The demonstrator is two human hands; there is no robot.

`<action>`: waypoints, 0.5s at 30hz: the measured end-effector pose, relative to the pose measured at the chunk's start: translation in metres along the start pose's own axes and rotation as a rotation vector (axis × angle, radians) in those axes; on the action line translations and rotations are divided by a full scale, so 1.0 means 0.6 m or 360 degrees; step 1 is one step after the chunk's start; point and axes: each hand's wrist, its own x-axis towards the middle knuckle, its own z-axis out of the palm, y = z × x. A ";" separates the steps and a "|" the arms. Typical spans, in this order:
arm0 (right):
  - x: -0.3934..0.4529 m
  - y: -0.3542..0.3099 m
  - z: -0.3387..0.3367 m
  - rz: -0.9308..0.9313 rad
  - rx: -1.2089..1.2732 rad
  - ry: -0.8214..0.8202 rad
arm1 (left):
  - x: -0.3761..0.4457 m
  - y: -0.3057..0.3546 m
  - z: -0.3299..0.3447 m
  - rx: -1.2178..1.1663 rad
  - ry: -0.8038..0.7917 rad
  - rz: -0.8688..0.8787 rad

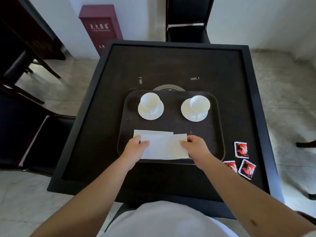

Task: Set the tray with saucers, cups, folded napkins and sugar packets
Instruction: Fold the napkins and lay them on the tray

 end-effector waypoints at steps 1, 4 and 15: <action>0.003 0.004 0.010 0.0026 -0.0026 0.0030 | 0.008 -0.006 -0.008 0.0017 0.0001 -0.0006; 0.010 0.018 0.036 0.0062 -0.0139 0.0095 | 0.032 -0.021 -0.030 0.0084 -0.0003 0.0006; 0.043 0.007 0.097 0.0002 -0.0447 0.0282 | 0.102 -0.046 -0.070 0.0357 0.0089 0.0003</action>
